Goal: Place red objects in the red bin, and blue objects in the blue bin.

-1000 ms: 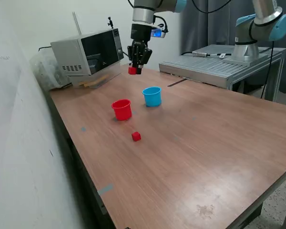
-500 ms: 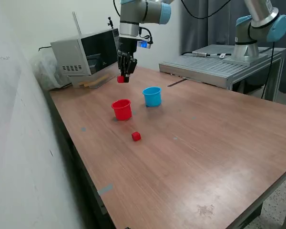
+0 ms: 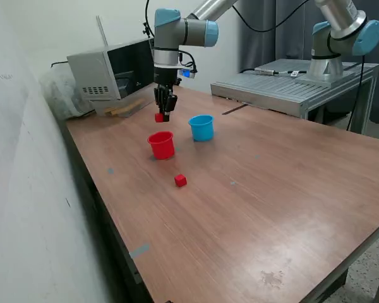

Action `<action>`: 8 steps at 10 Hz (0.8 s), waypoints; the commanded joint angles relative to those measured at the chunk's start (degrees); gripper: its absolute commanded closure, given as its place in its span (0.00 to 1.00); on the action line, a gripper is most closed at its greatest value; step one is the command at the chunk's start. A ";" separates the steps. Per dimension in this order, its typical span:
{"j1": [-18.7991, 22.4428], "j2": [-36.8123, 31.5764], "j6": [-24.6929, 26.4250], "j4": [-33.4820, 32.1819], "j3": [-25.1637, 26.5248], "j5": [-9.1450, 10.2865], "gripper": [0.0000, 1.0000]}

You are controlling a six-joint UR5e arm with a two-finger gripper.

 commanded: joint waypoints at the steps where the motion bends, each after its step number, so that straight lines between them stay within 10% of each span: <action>1: -1.94 2.09 -0.23 -0.38 -0.38 0.00 1.00; 8: -2.13 2.45 -0.49 -0.46 -0.38 0.17 1.00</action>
